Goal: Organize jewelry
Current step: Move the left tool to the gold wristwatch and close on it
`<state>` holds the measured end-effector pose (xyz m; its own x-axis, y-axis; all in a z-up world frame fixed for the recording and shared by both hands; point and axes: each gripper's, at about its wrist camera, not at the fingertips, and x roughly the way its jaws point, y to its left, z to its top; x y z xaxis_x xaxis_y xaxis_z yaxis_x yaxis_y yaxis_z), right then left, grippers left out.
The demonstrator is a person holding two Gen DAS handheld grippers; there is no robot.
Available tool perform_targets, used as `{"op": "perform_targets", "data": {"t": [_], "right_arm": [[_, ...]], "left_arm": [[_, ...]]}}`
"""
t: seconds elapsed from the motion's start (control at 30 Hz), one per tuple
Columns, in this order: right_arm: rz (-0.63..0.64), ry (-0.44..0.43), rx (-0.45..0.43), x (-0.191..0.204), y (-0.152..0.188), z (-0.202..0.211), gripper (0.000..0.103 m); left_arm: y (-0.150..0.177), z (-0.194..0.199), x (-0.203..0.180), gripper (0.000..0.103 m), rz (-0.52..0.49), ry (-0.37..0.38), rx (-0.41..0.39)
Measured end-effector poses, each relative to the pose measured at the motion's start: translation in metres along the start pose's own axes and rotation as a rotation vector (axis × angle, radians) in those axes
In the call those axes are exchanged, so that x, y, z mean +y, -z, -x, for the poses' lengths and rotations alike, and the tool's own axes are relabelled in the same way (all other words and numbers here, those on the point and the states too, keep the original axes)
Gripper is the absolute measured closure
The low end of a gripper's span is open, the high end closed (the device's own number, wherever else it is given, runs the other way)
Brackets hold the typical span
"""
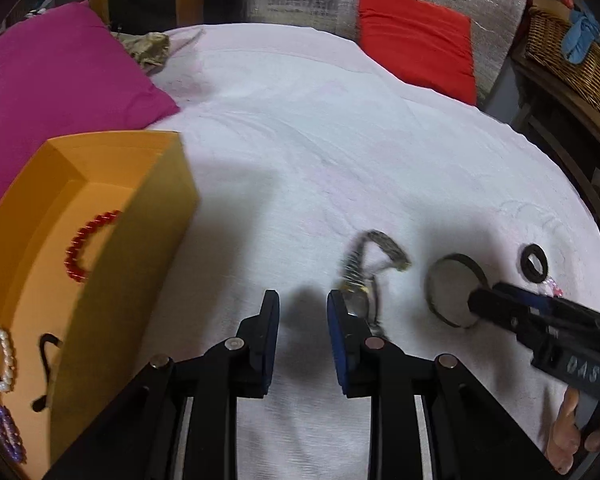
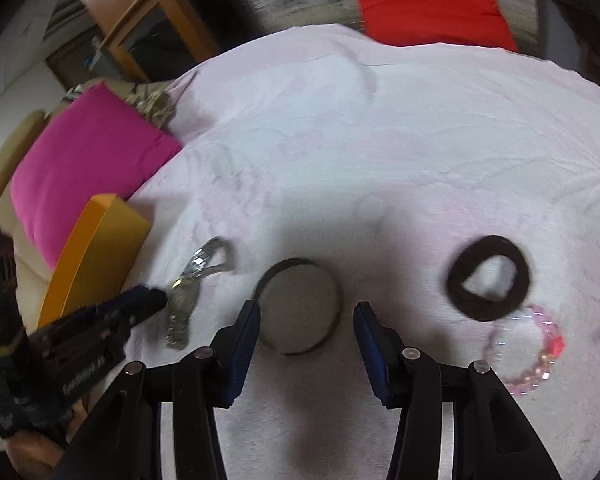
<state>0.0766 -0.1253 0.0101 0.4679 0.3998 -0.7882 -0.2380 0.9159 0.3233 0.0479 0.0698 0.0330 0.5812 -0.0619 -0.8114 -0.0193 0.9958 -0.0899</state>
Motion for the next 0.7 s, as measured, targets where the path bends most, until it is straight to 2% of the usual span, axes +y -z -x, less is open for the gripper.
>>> {"op": "perform_targets", "data": {"t": [0.03,0.13,0.3,0.33,0.4,0.43,0.47,0.53,0.6,0.67,0.7], "right_arm": [[0.015,0.005,0.012,0.003,0.001,-0.003,0.046],[0.084,0.063,0.003,0.015,0.006,-0.008,0.045],[0.172,0.153,-0.031,0.029,0.011,-0.016,0.043],[0.197,0.181,-0.039,0.032,0.013,-0.016,0.049],[0.235,0.241,-0.046,0.033,0.014,-0.017,0.076],[0.225,0.238,-0.042,0.03,0.013,-0.017,0.087],[0.199,0.219,-0.047,0.025,0.012,-0.015,0.091],[0.148,0.186,-0.041,0.013,0.009,-0.009,0.093],[0.121,0.166,-0.043,0.006,0.007,-0.004,0.094],[0.108,0.15,-0.039,0.001,0.006,0.001,0.094],[0.099,0.145,-0.038,-0.002,0.006,0.004,0.094]], "left_arm": [[-0.001,0.001,0.004,0.077,0.011,-0.006,0.0],[-0.002,0.005,0.014,0.077,0.048,0.001,-0.004],[-0.001,0.01,0.016,0.077,0.047,0.01,-0.009],[0.0,0.01,0.016,0.077,0.044,0.011,-0.004],[0.0,0.009,0.016,0.077,0.044,0.018,0.003],[0.0,0.01,0.016,0.077,0.047,0.021,0.005],[-0.001,0.009,0.015,0.077,0.049,0.026,0.005],[-0.002,0.01,0.013,0.076,0.049,0.049,0.006],[-0.002,0.009,0.005,0.069,0.036,0.081,0.006],[-0.002,0.007,-0.005,0.051,0.018,0.096,0.008],[-0.002,0.006,-0.011,0.047,0.006,0.099,0.007]]}}
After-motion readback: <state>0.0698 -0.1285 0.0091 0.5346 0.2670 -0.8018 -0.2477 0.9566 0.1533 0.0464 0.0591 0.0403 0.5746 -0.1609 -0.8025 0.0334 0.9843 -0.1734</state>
